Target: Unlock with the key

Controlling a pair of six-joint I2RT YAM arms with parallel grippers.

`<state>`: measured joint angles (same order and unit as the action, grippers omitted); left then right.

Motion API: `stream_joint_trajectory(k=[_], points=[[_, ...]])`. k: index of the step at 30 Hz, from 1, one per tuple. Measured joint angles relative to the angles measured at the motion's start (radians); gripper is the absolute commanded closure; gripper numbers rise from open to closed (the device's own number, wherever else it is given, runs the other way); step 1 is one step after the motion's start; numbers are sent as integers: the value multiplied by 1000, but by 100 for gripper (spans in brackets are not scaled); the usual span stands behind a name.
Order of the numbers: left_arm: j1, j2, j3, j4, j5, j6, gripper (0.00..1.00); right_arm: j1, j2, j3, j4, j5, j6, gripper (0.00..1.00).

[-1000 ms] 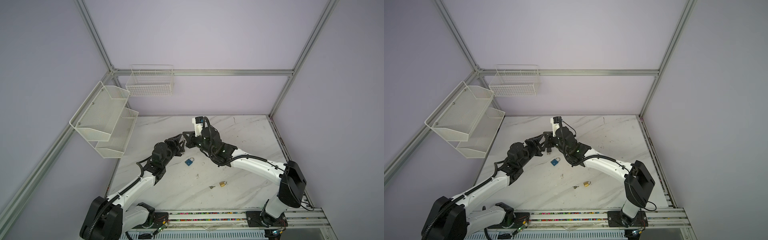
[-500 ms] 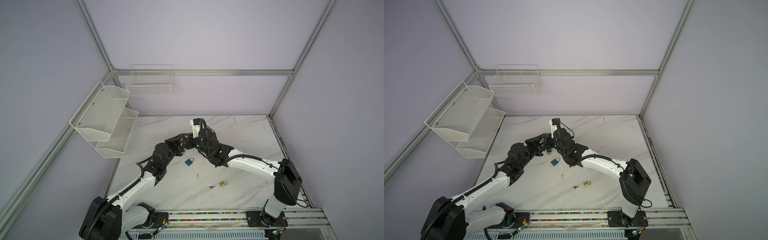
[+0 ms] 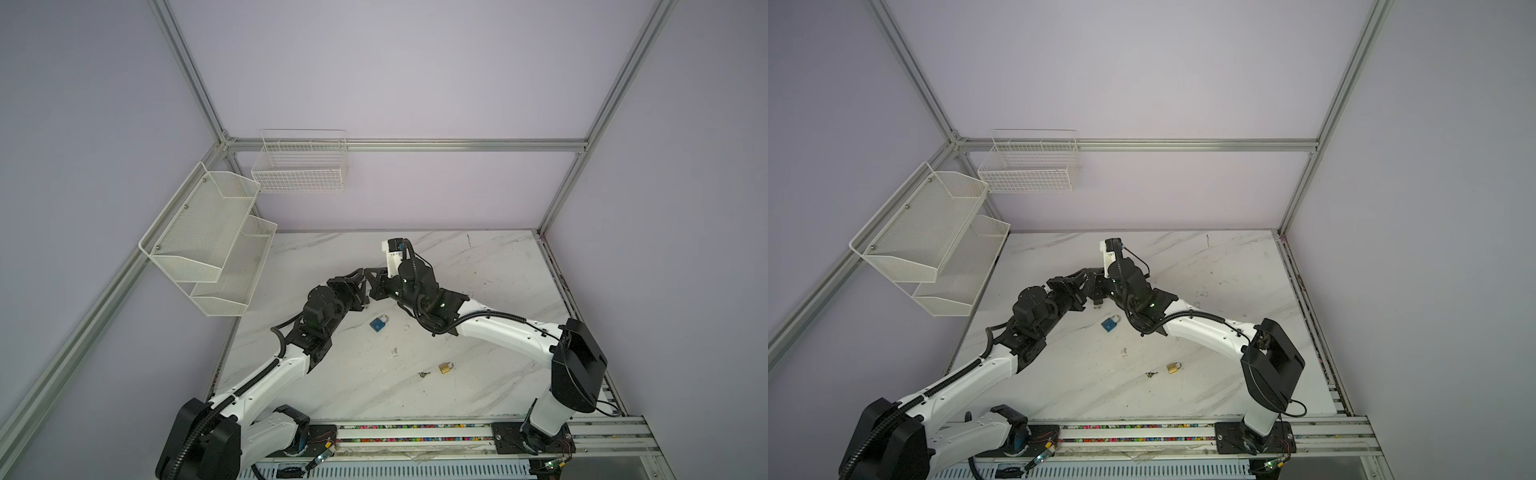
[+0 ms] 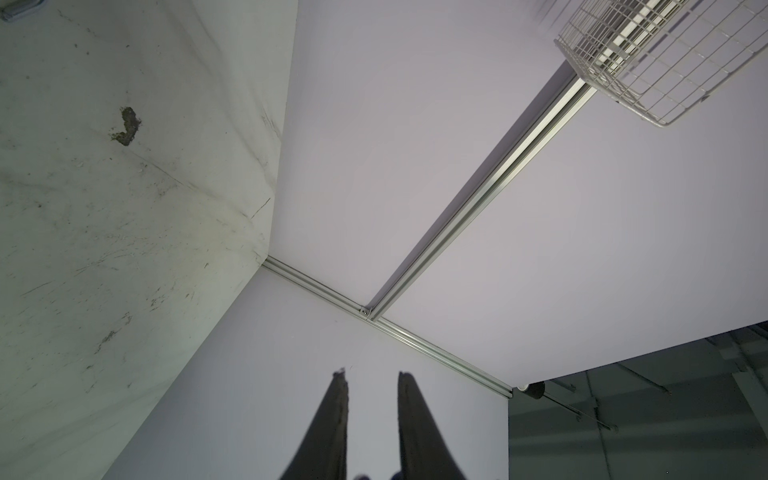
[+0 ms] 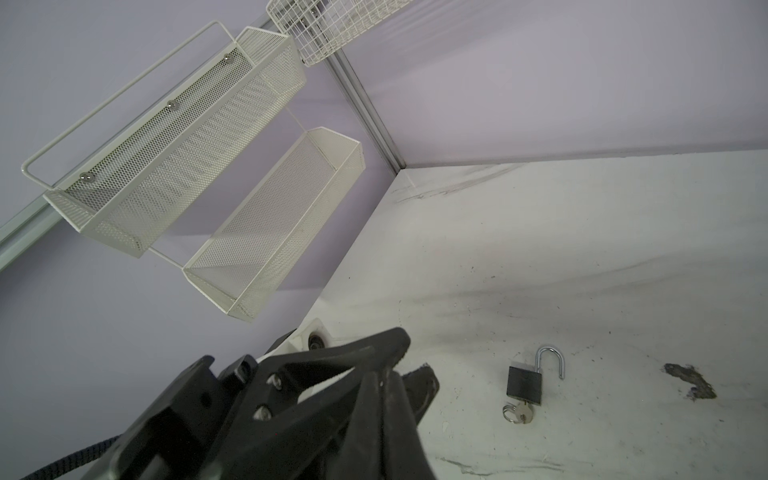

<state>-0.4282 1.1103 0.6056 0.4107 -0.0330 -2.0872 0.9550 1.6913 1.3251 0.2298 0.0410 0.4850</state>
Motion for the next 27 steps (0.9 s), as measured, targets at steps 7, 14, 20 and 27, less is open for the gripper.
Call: stream_joint_trajectory(k=[7,14,20,27], points=[[0,0,0,0,-2,0,82,0,-18,-22,2,5,0,100],[0,0,0,-2,-2,0,87,0,-32,-34,5,8,0,100],[0,0,0,-8,-2,0,91,0,-39,-38,5,8,0,100],[0,0,0,-9,-1,0,100,0,-45,-40,5,9,-1,100]])
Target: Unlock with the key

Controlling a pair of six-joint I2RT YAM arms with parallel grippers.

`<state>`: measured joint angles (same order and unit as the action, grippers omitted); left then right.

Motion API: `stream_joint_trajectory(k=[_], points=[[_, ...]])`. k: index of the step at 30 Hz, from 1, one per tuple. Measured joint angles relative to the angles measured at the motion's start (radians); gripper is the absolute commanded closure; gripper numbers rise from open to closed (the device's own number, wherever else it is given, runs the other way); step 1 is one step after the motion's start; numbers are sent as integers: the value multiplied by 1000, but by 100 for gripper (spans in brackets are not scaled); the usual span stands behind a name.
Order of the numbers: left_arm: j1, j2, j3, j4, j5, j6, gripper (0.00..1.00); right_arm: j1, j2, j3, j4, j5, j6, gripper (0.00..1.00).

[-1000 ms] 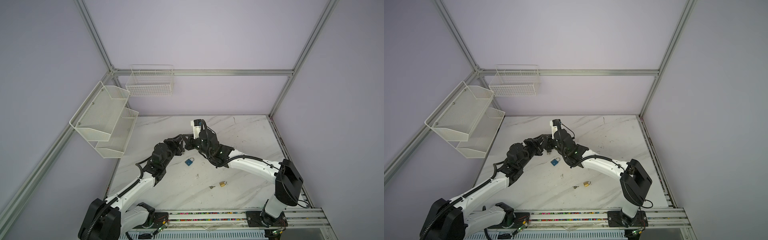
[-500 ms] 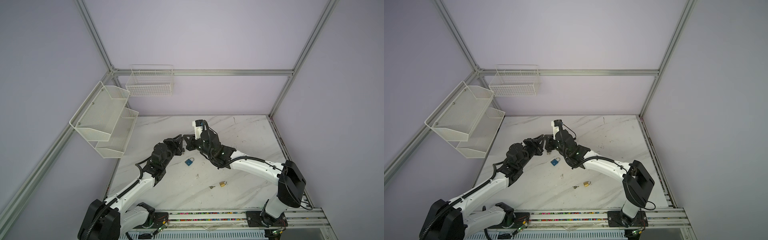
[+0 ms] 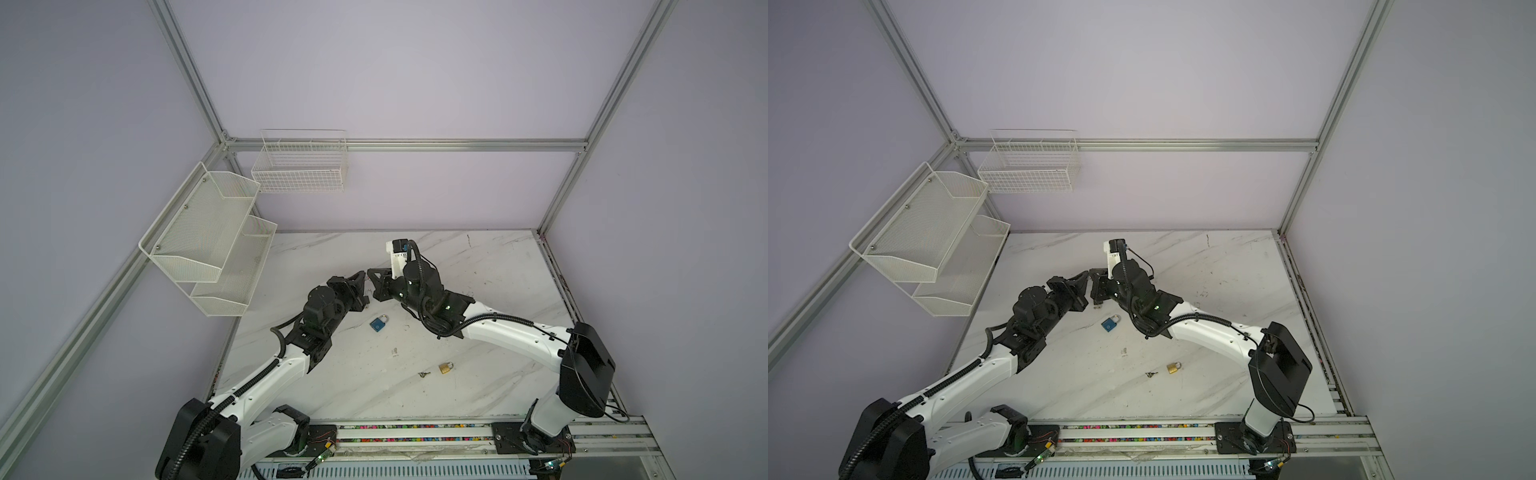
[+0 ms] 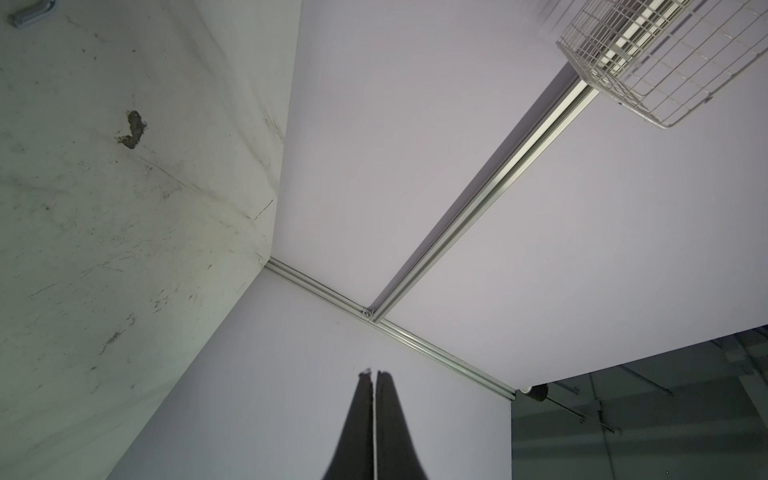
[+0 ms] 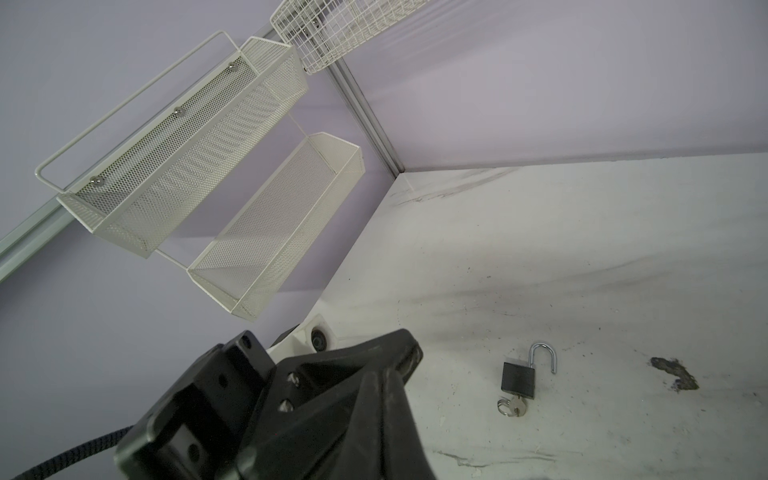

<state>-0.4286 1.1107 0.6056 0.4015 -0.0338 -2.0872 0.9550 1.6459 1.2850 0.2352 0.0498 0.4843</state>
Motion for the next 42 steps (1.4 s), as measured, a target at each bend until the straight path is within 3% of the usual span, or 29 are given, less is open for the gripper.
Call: stream_joint_trajectory(k=[7,9,12,16,22,25,31,42], points=[[0,0,0,-3,0,0,100,0,-2,0,-3,-1,0,99],[-1,0,2,1,1,2,100,0,-10,0,-13,-5,2,83],[-5,7,4,20,-1,72,100,-4,-50,-7,-41,-22,10,69],[-4,26,26,6,16,290,100,-37,-151,-29,-75,-91,31,57],[-6,49,211,-90,135,780,100,-191,-288,-77,-91,-322,84,49],[-11,52,301,-95,217,996,100,-272,-313,-108,-93,-464,106,48],[-26,78,331,-51,380,1273,100,-346,-303,-127,-75,-686,130,50],[-40,118,331,31,504,1400,100,-349,-244,-179,144,-884,202,60]])
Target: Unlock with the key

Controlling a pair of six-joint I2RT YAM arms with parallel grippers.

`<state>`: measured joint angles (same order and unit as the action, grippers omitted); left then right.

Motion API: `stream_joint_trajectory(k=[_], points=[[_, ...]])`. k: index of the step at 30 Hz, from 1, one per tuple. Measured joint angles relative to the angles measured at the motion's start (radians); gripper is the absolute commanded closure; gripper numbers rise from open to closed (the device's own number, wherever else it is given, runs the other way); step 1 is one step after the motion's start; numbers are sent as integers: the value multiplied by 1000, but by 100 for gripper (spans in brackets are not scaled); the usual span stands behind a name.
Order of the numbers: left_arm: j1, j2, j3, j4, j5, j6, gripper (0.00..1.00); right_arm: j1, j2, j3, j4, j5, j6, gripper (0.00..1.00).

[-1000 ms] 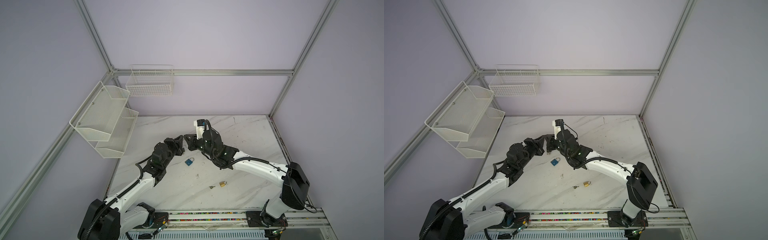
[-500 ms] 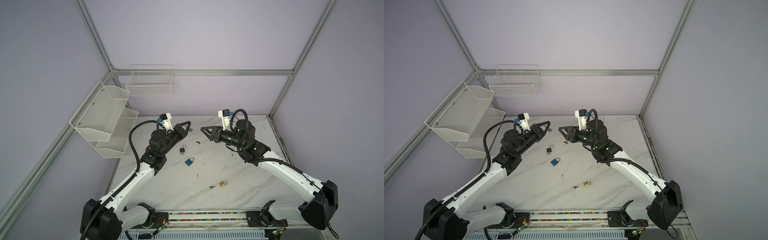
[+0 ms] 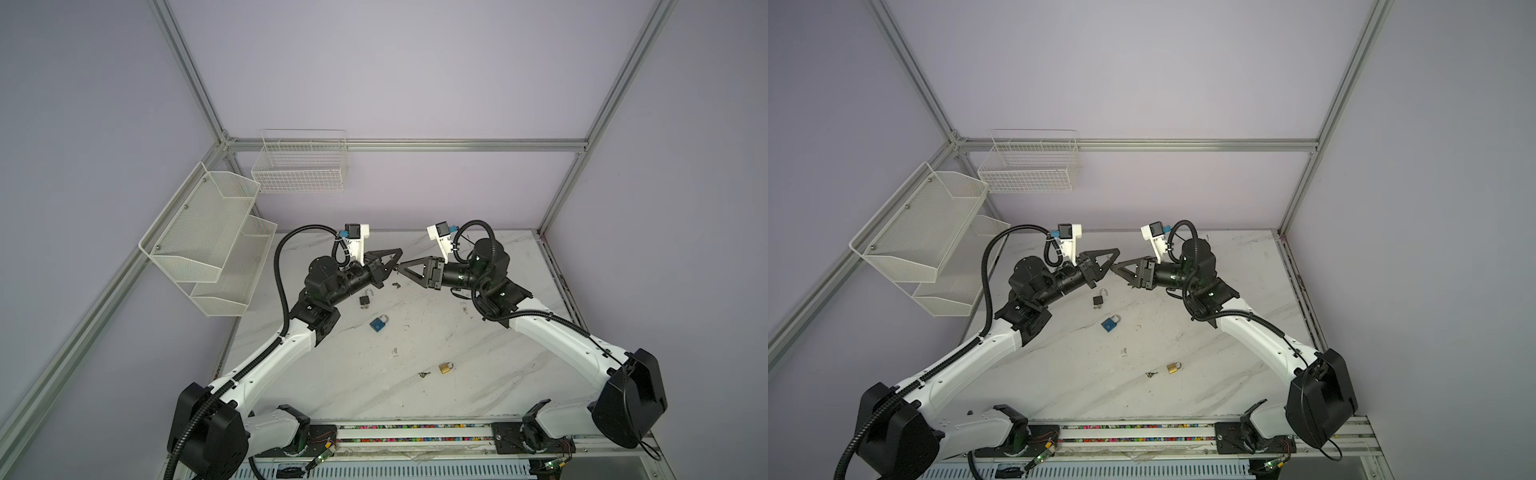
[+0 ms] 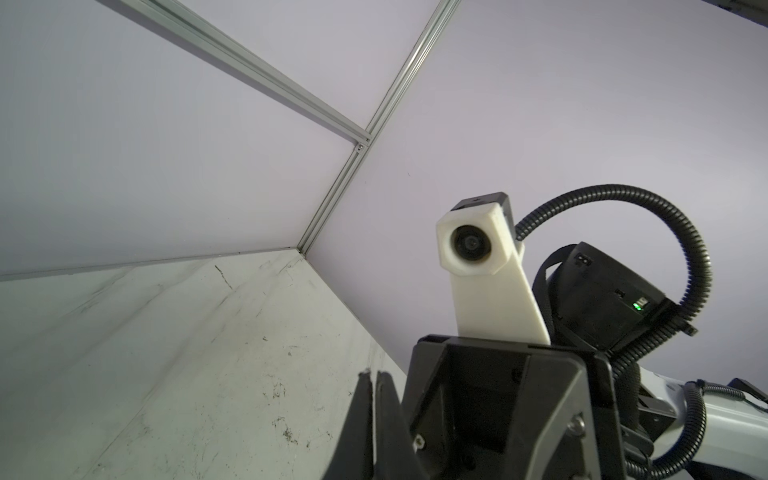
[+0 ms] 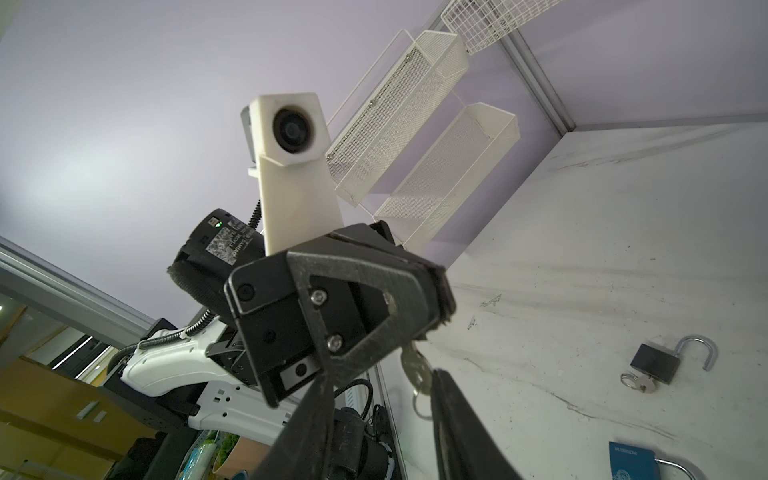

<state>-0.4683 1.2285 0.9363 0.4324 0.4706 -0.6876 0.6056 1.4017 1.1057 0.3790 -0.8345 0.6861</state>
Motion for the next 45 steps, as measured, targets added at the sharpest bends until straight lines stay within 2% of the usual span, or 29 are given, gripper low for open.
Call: stream_joint_trajectory(k=[10,18,25,29,31,34,36,42,45], points=[[-5,0,0,69,31,-7,100,-12,5,-31,103,-26,48,61],[-6,0,0,111,42,-27,100,-12,42,-40,219,-53,109,69],[-18,0,0,130,50,-35,100,-12,47,-43,257,-65,125,70],[-23,3,0,134,51,-35,100,-12,47,-43,266,-65,130,75],[-23,4,0,134,50,-34,100,-12,49,-43,271,-68,135,82],[-23,5,0,130,47,-34,100,-12,50,-43,282,-72,136,85],[-23,5,0,128,45,-34,100,-12,50,-43,284,-72,134,91],[-23,5,0,122,27,-34,100,-12,50,-43,283,-66,129,100],[-23,5,0,111,14,-35,97,-12,50,-40,262,-58,109,100]])
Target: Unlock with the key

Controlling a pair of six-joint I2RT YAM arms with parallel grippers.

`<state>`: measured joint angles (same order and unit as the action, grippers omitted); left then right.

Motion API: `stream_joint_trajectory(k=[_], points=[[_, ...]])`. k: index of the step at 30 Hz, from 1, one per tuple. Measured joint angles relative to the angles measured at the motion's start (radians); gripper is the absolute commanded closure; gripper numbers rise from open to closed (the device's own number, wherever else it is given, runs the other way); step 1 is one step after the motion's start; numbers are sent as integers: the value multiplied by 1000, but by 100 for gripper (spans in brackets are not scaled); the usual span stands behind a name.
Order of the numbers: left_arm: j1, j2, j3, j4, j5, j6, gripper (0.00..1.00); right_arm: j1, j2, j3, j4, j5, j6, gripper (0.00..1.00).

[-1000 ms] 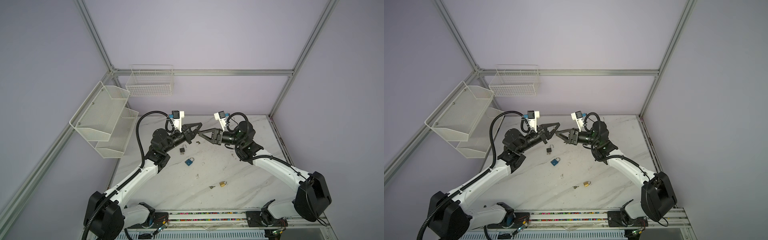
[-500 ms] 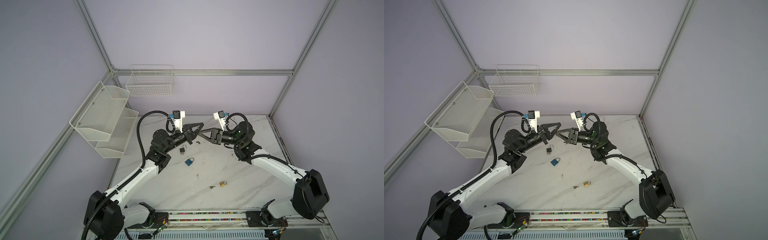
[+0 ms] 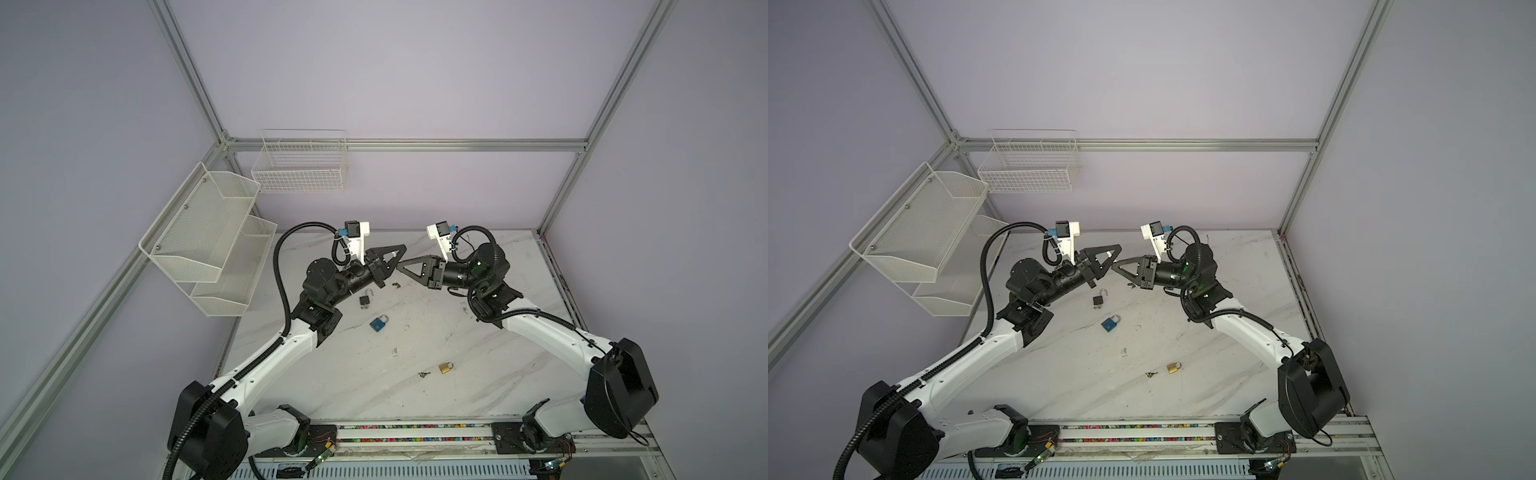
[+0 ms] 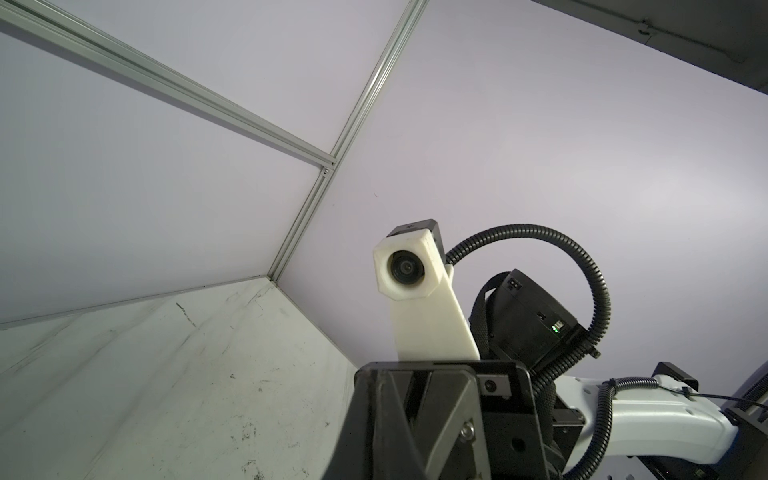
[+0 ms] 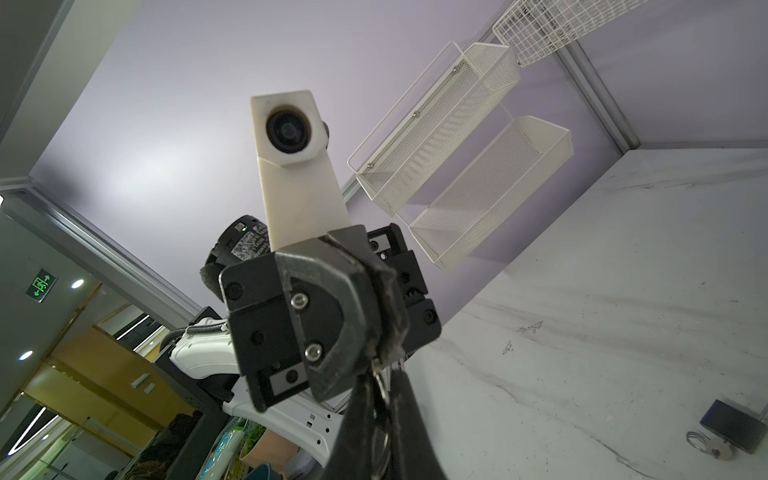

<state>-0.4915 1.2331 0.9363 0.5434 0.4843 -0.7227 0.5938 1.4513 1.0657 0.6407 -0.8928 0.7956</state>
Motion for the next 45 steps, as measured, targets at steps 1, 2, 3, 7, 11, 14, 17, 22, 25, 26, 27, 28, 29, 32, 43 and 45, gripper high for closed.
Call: stream_joint_trajectory(k=[1,2,3,7,11,14,17,22,25,26,27,28,29,32,43,45], points=[[0,0,0,-5,-8,-2,90,0,0,3,-14,6,-10,100],[0,0,0,-8,-16,-7,81,0,-1,6,-27,11,-18,100],[0,0,0,-9,-21,-15,72,0,-5,10,-48,19,-24,100],[4,-21,0,-16,-50,-32,52,-2,-18,25,-148,60,-50,100],[23,-101,0,-107,-104,-35,47,-10,-40,27,-257,95,-89,100],[33,-192,0,-275,-206,1,45,-16,-61,26,-363,150,-132,100],[33,-231,0,-444,-299,39,44,-16,-82,26,-480,233,-191,100],[34,-126,0,-687,-367,92,44,-16,-89,2,-632,349,-274,100],[34,16,0,-790,-356,119,44,-16,-88,-35,-696,380,-300,100],[33,61,0,-818,-351,129,44,-16,-86,-45,-712,385,-306,100],[32,105,0,-846,-346,142,43,-16,-82,-53,-729,390,-315,100],[31,144,0,-871,-344,152,43,-16,-77,-60,-742,395,-320,100],[30,177,0,-891,-343,164,43,-16,-69,-66,-750,400,-326,100],[23,263,1,-931,-343,196,42,-16,-50,-87,-772,409,-342,100],[-25,468,103,-994,-422,304,39,-17,-48,-98,-793,426,-402,100],[-34,485,117,-994,-453,317,39,-17,-48,-98,-794,427,-409,100]])
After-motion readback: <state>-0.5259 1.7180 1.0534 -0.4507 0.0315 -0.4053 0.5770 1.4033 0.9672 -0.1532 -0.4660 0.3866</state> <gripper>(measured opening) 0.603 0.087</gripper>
